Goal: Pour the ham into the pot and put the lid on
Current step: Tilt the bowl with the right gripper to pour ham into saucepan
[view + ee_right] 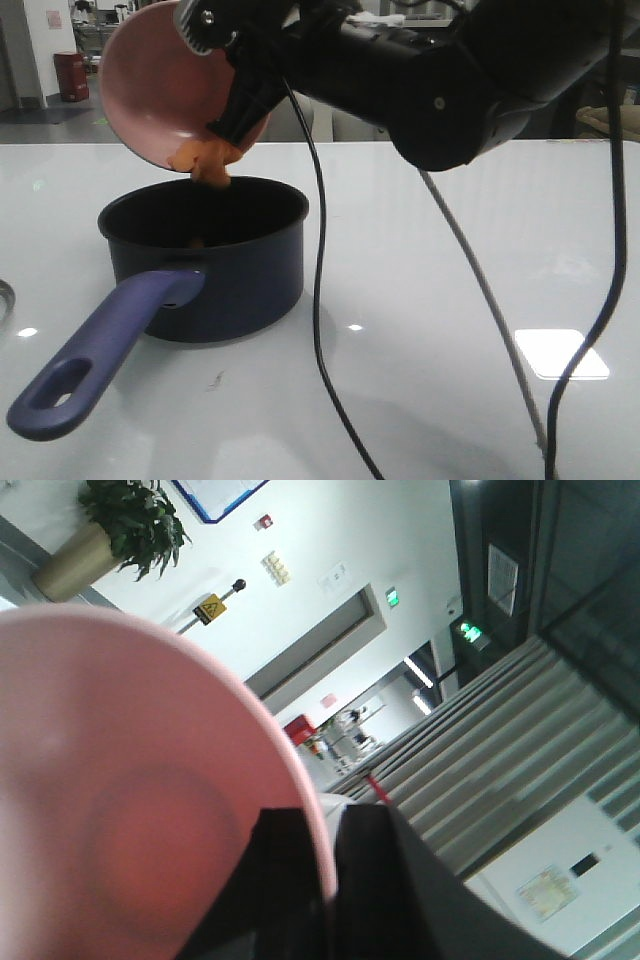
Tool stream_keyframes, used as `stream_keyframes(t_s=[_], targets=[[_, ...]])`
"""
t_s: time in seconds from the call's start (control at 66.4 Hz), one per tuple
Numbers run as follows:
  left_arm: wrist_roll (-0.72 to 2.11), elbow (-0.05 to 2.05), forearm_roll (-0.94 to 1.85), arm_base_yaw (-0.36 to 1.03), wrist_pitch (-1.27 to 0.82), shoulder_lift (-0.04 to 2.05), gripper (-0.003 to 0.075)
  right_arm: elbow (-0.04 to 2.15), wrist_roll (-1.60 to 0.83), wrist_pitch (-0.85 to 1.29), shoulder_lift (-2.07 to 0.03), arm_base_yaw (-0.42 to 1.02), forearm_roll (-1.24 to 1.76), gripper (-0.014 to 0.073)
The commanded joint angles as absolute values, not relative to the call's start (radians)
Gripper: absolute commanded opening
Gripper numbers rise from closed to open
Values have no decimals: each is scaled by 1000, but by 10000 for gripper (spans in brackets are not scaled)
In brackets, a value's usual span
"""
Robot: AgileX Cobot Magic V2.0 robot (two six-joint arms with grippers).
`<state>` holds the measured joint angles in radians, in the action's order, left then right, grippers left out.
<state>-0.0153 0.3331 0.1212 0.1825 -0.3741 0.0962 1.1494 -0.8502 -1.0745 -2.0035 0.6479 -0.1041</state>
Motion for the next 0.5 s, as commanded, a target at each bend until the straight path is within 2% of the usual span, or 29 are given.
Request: stream_keyframes(t_s=[0.0, 0.181, 0.361, 0.482], targets=[[-13, 361, 133, 189, -295, 106, 572, 1170, -896, -1200, -1965, 647, -116, 139], [-13, 361, 133, 189, -295, 106, 572, 1170, -885, -1206, -1983, 647, -113, 139], [-13, 361, 133, 189, -295, 106, 572, 1170, -752, -1215, -1975, 647, -92, 139], [-13, 361, 133, 189, -295, 106, 572, 1170, -789, -1259, -1974, 647, -103, 139]])
